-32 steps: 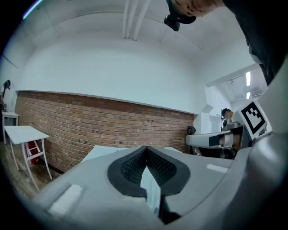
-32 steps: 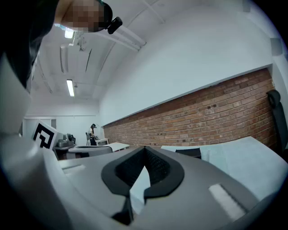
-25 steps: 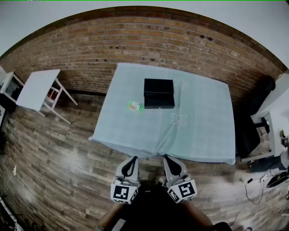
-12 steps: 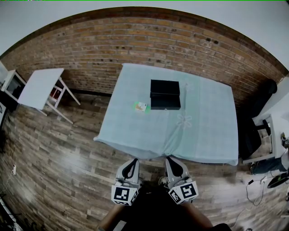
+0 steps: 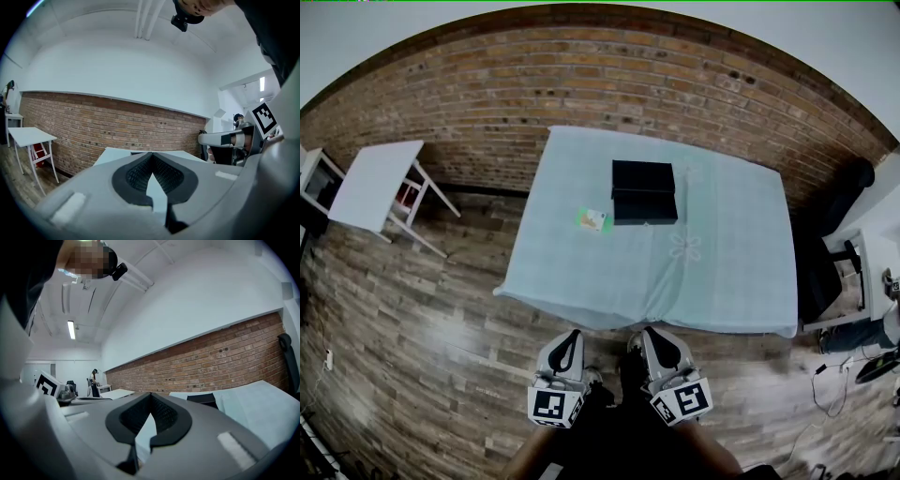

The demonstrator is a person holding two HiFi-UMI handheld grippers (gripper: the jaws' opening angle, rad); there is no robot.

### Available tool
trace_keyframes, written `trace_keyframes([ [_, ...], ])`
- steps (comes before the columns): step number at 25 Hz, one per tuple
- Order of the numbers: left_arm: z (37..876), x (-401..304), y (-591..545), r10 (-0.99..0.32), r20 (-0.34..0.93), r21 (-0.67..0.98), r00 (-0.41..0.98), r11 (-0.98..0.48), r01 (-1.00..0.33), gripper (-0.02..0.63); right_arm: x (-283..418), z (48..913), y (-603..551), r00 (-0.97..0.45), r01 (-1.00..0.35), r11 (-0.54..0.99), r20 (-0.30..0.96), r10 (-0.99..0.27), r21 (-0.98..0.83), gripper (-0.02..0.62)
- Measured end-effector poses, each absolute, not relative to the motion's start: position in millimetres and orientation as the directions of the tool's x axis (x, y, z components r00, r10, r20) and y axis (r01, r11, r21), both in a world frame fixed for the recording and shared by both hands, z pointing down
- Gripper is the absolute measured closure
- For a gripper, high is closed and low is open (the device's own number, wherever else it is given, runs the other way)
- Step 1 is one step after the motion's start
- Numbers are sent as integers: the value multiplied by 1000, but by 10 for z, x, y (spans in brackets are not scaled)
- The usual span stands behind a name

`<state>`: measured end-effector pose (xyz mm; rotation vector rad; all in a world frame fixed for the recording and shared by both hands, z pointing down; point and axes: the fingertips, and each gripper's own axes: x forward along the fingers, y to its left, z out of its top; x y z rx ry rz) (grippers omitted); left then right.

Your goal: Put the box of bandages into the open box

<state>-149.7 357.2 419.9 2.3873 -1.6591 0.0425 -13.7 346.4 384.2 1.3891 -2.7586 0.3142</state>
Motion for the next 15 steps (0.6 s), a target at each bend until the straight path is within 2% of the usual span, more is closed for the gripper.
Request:
trace_keyframes([
  [15,4253,-1005,2352,-932,188,147,309,-284,-947,606,151,3922,2217,-672,-737,649,106,-733,-187,595],
])
